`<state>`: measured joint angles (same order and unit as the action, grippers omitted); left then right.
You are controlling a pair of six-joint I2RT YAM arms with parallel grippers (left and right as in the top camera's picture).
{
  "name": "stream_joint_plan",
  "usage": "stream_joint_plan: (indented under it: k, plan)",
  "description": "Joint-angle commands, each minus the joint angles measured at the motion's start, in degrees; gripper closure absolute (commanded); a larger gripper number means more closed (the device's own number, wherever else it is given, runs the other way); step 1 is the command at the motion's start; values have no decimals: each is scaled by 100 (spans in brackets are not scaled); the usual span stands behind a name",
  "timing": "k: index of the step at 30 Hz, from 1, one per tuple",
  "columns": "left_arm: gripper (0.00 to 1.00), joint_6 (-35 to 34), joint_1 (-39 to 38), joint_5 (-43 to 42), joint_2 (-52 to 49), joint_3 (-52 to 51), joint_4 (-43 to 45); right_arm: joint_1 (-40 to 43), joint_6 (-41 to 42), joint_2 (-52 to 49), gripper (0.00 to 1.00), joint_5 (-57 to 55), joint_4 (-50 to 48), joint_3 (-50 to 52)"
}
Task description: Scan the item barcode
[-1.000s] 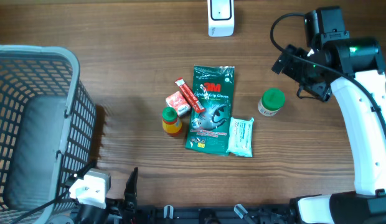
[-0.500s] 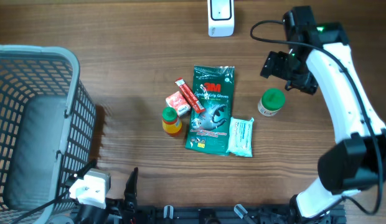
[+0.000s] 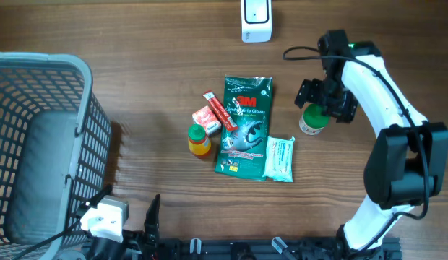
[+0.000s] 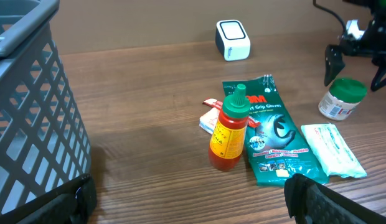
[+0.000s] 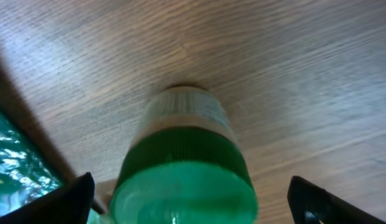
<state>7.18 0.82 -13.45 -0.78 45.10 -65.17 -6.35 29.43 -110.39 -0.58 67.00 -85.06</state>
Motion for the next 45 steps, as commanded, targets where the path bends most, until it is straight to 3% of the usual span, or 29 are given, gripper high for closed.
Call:
stream_joint_plan:
  k: [1,7,25,40,45]
  plan:
    - [0,0,31,-109,52,11,17,7,-20,-63,0,280,-192,354]
    - [0,2,31,-109,52,11,17,17,686,-72,0,256,-822,903]
    - [0,0,31,-109,52,11,17,22,1130,-85,11,-175,-1742,1526]
    - [0,0,31,-109,52,11,17,22,1272,-72,40,933,-1665,1484]
    - [0,0,31,-109,52,11,17,22,1193,-37,41,1237,-1008,1207]
